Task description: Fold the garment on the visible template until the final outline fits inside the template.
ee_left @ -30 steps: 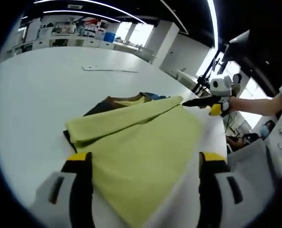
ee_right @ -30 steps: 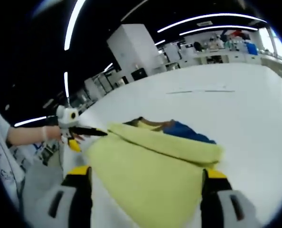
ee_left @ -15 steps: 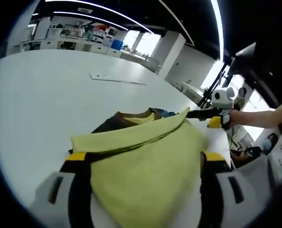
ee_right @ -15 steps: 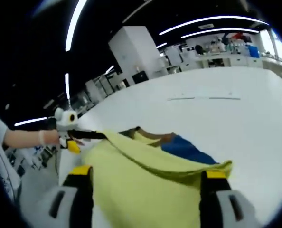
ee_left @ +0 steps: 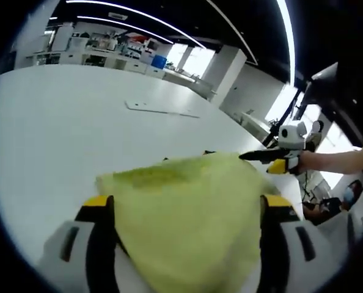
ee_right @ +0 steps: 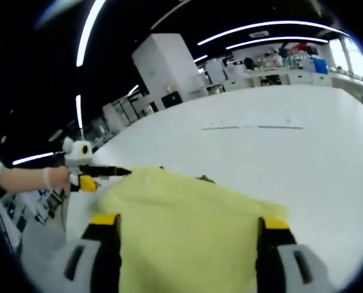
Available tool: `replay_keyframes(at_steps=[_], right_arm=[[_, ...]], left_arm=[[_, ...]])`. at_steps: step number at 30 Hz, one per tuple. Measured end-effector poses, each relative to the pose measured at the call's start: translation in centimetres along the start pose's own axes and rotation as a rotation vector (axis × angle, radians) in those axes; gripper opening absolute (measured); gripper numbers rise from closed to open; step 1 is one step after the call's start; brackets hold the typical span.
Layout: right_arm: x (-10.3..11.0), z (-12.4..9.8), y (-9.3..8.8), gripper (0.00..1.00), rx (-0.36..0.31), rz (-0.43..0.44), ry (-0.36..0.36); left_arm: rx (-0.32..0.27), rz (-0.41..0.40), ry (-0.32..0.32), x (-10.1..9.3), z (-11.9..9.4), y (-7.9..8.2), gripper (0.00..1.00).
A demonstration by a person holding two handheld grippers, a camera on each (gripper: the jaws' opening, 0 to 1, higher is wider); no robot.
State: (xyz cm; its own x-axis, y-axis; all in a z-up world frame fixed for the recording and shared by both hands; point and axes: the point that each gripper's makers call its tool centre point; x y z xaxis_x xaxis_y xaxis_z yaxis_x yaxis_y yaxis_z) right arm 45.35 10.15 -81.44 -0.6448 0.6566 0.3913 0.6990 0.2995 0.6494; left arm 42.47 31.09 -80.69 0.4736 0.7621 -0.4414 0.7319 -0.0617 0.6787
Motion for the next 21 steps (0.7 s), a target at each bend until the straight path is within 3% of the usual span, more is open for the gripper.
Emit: replay_keyframes(at_steps=[14,21], right_arm=[[0.4,-1.1,-0.7,0.93,0.019,-0.041,-0.006],[0.8,-2.6,-1.6,0.93,0.015,-0.030,-0.020]], left_arm=[[0.001,0.016,0.007,-0.7,-1.2,-0.1,0.95],[0.000,0.015,0.019,0.5,-2.3,-0.4,0.94]])
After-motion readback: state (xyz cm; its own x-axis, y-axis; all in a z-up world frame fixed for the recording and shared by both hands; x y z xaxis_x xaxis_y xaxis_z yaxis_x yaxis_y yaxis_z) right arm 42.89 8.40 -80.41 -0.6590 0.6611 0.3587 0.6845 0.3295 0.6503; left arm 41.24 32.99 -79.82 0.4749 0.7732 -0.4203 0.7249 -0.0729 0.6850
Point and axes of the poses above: the point that each gripper's makers call its tool centre point, and the gripper's own axes: z roughly forward along the fingers, x roughly to its left, y roughly out of its top, and after that the axes turned 12 degrees about x, right-handed
